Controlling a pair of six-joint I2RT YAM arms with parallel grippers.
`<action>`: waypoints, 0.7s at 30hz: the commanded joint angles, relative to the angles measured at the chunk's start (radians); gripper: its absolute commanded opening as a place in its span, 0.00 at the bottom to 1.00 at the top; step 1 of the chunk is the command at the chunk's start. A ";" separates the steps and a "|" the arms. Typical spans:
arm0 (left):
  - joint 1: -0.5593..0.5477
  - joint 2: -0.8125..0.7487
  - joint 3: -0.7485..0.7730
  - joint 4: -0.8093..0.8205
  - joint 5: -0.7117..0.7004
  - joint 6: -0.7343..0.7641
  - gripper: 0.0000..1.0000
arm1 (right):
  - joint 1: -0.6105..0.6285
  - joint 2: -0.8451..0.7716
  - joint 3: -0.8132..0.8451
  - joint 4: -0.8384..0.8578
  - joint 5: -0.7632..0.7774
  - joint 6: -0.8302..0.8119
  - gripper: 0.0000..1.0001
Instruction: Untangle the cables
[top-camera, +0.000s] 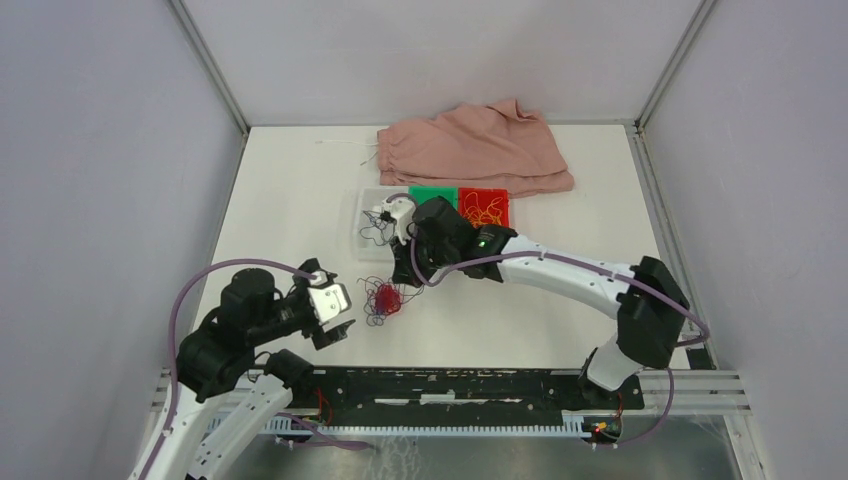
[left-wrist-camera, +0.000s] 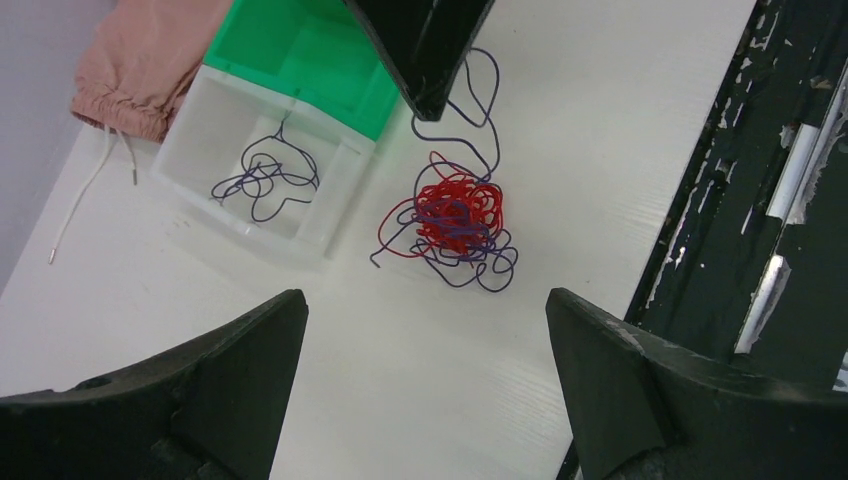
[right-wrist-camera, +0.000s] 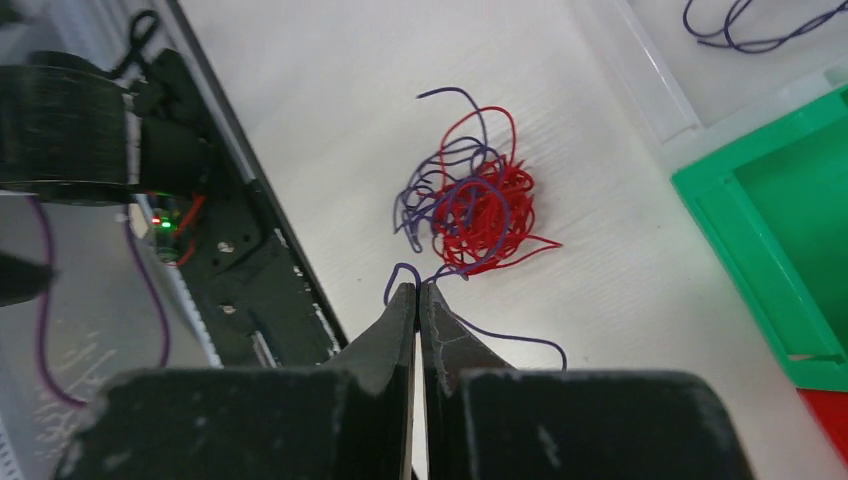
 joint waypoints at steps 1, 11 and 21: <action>0.002 -0.014 -0.014 0.059 0.033 0.001 0.97 | 0.005 -0.123 0.034 0.038 -0.092 0.057 0.04; 0.002 -0.007 -0.050 0.278 0.091 -0.100 0.98 | 0.020 -0.211 0.127 0.139 -0.235 0.223 0.02; 0.003 0.053 -0.052 0.382 0.172 -0.184 0.99 | 0.072 -0.161 0.334 0.200 -0.271 0.280 0.00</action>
